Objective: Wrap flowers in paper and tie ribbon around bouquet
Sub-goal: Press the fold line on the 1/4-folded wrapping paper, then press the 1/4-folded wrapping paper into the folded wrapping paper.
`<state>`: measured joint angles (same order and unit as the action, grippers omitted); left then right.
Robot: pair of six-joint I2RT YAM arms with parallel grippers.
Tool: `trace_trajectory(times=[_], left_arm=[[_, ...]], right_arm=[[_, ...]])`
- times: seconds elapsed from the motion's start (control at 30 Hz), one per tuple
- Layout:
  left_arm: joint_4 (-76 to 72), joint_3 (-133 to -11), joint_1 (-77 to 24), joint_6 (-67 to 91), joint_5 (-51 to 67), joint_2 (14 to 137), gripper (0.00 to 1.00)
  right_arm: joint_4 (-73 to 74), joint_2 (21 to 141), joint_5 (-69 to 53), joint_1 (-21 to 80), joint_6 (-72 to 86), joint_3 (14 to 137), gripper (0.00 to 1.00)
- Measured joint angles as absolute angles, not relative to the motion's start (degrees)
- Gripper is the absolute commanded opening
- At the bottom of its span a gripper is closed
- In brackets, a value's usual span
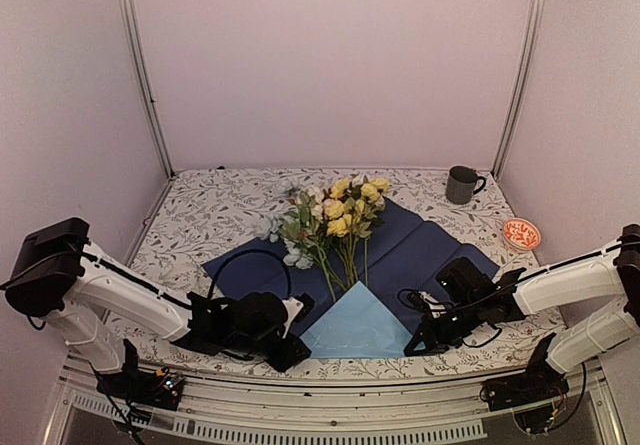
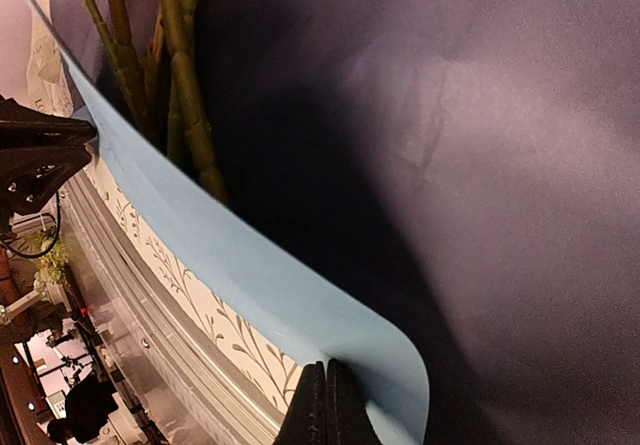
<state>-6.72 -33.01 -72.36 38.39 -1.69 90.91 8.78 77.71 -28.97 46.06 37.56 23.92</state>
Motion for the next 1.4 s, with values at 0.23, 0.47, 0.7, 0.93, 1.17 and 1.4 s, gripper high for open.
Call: trace_trajectory(times=[0.23,0.47,0.7,0.93,1.17,1.4], left_arm=[[-4.89,-28.16,-72.36,47.2,-0.73,84.84,0.18],[4.16,-24.21,-72.4,54.37,-3.22,75.13,0.19],[17.82,-28.93,-74.81,51.29,-13.89,63.88,0.13],[12.34,-47.33,-78.46,35.7,-14.52,83.0,0.1],[11.88,-68.95,-81.21,21.98,-9.8,110.43,0.07],[11.44,-71.29,-80.29,17.54,-6.52,116.05,0.06]], right_arm=[[9.63,77.32,-28.38,46.06,37.8,23.92,0.0],[10.13,77.28,-28.25,46.06,37.69,23.92,0.0],[10.94,77.28,-27.92,46.06,36.67,24.49,0.0],[11.7,77.38,-27.57,46.06,36.16,24.91,0.0],[12.38,78.04,-27.77,46.04,35.99,25.56,0.0],[12.36,77.95,-27.77,46.02,36.01,25.47,0.0]])
